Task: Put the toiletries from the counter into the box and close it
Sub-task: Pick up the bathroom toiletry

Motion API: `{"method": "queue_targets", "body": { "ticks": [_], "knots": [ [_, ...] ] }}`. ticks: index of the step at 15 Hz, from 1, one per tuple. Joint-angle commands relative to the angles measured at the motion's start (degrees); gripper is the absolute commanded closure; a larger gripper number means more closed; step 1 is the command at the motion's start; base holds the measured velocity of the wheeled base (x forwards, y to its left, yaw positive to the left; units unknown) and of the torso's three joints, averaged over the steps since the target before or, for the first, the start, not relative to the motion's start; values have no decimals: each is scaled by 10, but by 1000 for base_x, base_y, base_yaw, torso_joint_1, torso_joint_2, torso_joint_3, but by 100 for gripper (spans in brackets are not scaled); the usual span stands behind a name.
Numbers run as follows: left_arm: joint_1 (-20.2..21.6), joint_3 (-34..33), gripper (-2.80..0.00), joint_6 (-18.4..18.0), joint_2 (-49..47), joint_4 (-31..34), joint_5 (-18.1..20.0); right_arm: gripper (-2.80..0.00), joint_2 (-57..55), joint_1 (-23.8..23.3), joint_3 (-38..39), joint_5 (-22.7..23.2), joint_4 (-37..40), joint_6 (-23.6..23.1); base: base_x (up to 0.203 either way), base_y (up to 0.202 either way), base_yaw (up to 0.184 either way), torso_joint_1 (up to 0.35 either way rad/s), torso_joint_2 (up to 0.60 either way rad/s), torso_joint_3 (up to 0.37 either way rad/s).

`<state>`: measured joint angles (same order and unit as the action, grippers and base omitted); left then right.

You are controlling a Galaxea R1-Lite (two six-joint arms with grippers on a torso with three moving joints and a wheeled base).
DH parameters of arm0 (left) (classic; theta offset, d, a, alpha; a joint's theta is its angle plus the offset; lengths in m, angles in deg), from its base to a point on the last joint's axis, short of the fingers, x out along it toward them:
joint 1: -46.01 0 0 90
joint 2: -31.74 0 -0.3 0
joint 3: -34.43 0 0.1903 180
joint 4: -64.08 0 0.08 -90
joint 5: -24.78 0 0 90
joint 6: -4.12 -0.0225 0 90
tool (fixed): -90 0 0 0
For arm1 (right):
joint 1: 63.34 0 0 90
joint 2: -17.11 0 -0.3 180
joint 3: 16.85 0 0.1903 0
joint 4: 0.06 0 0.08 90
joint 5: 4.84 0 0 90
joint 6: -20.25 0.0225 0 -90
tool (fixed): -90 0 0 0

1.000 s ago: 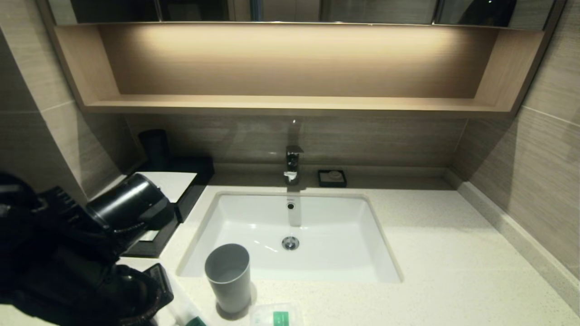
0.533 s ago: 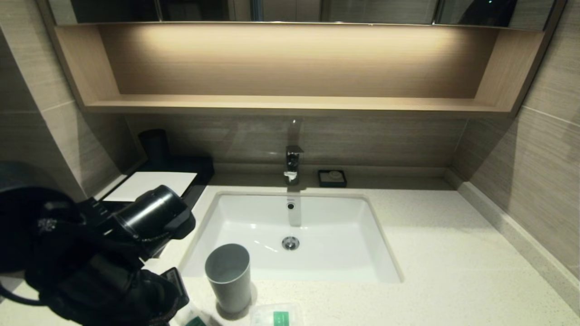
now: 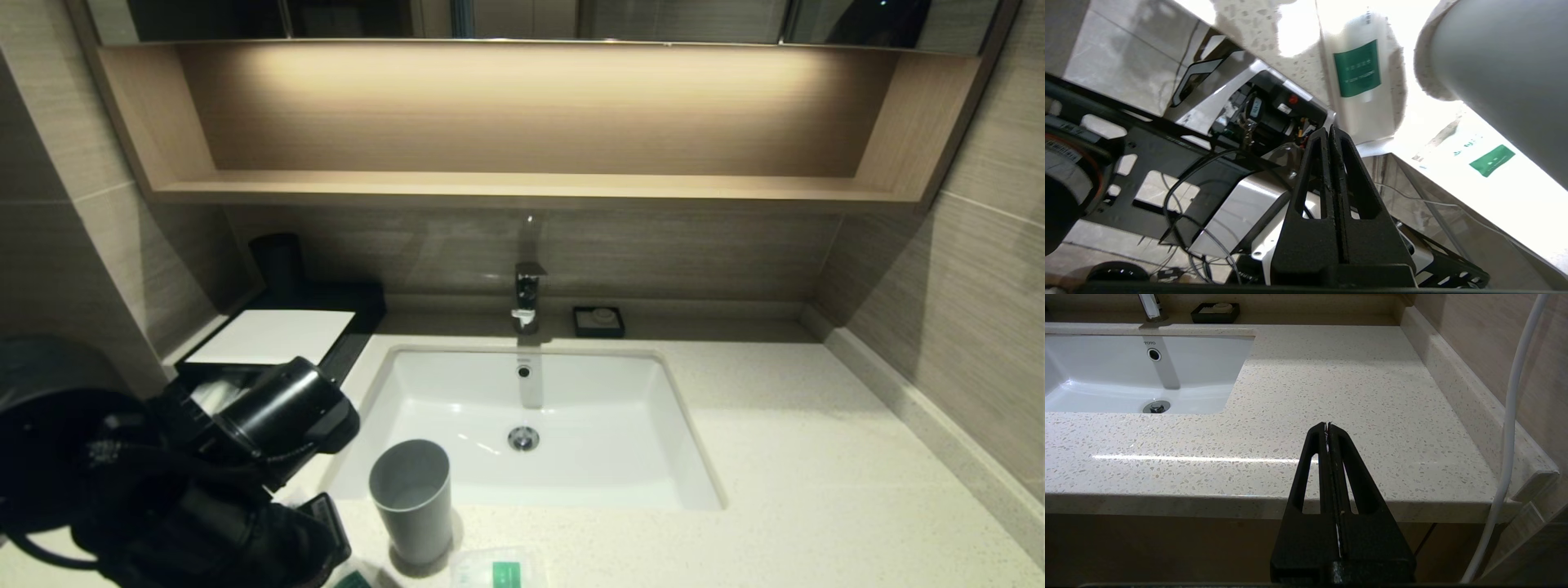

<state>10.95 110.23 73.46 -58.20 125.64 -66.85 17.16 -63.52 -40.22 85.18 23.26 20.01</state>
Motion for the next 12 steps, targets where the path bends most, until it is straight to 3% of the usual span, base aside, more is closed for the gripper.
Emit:
{"method": "queue_targets", "body": {
  "ticks": [1,7,12],
  "knots": [
    [-3,-8,0,4,-6,-2,1,0,0,0,1,0,0,0,0,0,0,0,0,0],
    [-3,-13,0,5,-15,-14,5,0,0,0,1,1,0,0,0,0,0,0,0,0],
    [-7,-41,0,5,-9,-63,5,0,0,0,1,1,0,0,0,0,0,0,0,0]
  ]
}}
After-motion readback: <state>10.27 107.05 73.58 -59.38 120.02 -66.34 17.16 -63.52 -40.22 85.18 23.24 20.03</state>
